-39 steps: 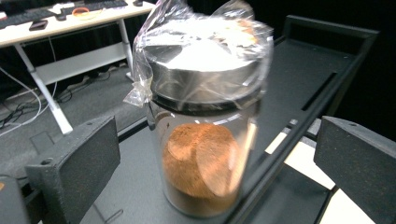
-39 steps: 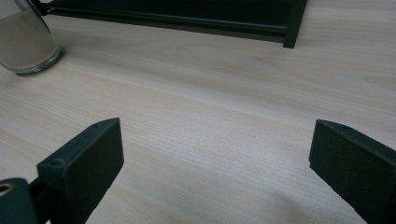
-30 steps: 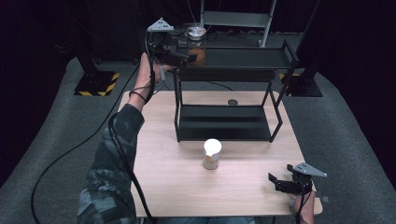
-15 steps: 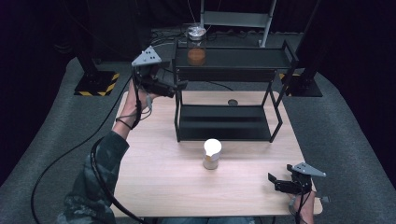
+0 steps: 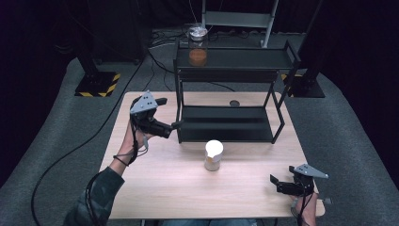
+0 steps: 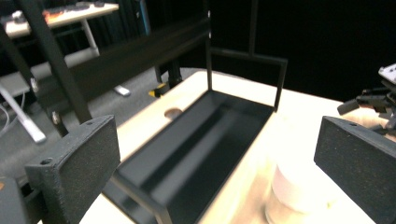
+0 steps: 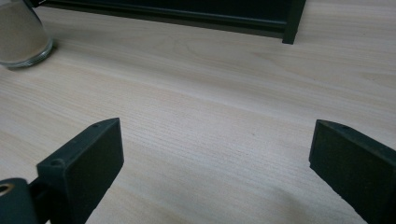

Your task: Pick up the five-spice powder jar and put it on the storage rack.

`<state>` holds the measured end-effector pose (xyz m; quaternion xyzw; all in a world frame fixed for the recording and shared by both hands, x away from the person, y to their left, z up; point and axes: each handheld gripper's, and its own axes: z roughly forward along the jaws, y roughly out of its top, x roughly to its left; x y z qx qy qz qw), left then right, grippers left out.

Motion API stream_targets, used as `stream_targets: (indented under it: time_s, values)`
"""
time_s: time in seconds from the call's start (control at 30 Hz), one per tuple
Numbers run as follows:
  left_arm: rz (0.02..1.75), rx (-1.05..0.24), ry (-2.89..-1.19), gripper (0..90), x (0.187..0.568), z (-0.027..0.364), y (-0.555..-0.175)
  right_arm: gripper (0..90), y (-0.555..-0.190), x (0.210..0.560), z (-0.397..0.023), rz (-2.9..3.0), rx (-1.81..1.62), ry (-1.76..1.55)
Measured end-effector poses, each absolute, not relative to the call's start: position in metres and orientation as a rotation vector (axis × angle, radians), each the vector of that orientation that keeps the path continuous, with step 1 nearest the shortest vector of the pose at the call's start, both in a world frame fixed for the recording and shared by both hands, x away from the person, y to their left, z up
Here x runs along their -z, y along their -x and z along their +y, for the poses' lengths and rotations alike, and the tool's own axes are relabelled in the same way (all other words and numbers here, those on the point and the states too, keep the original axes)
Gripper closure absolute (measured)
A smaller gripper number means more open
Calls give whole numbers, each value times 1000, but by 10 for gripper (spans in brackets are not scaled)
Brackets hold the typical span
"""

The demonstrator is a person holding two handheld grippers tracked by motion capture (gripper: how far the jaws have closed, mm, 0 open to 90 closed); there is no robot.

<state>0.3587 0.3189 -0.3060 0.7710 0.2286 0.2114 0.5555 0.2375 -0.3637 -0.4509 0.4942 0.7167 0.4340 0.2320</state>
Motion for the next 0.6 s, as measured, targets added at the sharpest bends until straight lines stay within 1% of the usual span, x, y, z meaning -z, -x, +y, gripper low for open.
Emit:
stream_targets:
  time_s: [0.27, 0.33, 0.4, 0.43, 0.5, 0.6]
  values:
    - [665, -449, -1876, 0, 372, 329, -333, 21, -237, 451, -364, 1966, -1197, -1356]
    - [700, -463, -1892, 0, 388, 329, -325, 20, -236, 451, -364, 1963, -1195, -1357]
    - [728, -446, -1907, 0, 400, 330, -322, 20, -236, 451, -363, 1962, -1193, -1357]
    - [728, -446, -1907, 0, 400, 330, -322, 20, -236, 451, -363, 1962, -1193, -1357]
    - [752, -444, -1946, 0, 413, 327, -320, 20, -237, 451, -363, 1966, -1189, -1358]
    - [763, -442, -1962, 0, 421, 326, -319, 20, -236, 451, -363, 1962, -1191, -1359]
